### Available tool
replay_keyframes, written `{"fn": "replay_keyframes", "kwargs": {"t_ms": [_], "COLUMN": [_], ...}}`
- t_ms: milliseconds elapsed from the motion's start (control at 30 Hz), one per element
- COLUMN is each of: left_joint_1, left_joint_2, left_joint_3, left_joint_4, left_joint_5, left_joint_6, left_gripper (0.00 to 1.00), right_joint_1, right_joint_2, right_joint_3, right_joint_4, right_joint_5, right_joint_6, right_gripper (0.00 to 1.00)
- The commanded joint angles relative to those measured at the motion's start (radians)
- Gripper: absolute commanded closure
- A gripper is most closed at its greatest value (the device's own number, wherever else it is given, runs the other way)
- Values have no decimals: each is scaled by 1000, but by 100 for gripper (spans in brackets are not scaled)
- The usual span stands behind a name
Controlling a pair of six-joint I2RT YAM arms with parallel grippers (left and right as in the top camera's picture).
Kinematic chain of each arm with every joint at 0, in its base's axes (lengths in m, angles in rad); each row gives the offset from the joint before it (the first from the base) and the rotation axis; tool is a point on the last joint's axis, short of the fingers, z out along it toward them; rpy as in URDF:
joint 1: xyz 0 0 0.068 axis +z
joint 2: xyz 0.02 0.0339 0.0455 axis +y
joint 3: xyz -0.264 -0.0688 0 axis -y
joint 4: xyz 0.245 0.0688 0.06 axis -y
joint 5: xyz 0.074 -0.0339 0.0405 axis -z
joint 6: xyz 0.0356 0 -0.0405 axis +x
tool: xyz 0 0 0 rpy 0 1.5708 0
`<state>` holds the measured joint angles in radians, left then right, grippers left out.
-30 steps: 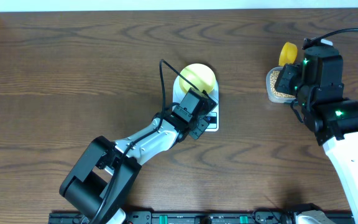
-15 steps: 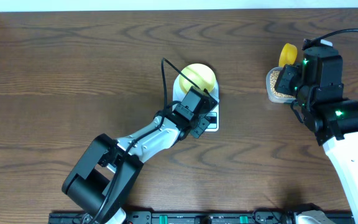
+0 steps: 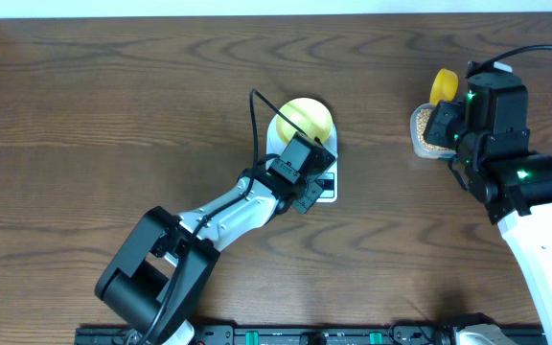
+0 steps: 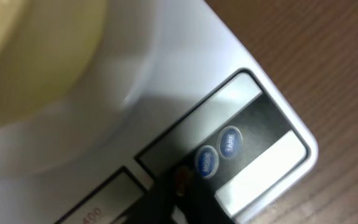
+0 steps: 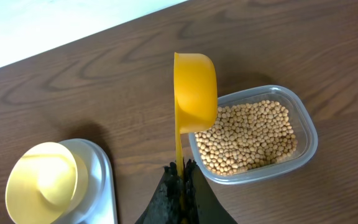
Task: Scoop item into bowl and weigh 50g on scale
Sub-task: 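Lift the left gripper off the scale and retract it leftward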
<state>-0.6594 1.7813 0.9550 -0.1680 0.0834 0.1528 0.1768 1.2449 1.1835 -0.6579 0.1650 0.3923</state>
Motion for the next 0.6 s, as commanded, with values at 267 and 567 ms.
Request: {"fn": "replay_keyframes", "kwargs": {"t_ms": [267,567], "left_joint_1": [10,148], "left_joint_2": [-272,-465], "left_joint_3": [-43,-43], "left_joint_4": [-112,-156], "left_joint_5": [9,9], "left_joint_6": [-13,-161], "left_gripper": [71,62], "right_joint_1": [-7,-7], "right_joint_2": [-2,-2], "right_joint_3": [11,11], "right_joint_4": [1,-8], "right_joint_5": [0,1], "right_joint_6": [-12,-13], "right_gripper": [99,99]}}
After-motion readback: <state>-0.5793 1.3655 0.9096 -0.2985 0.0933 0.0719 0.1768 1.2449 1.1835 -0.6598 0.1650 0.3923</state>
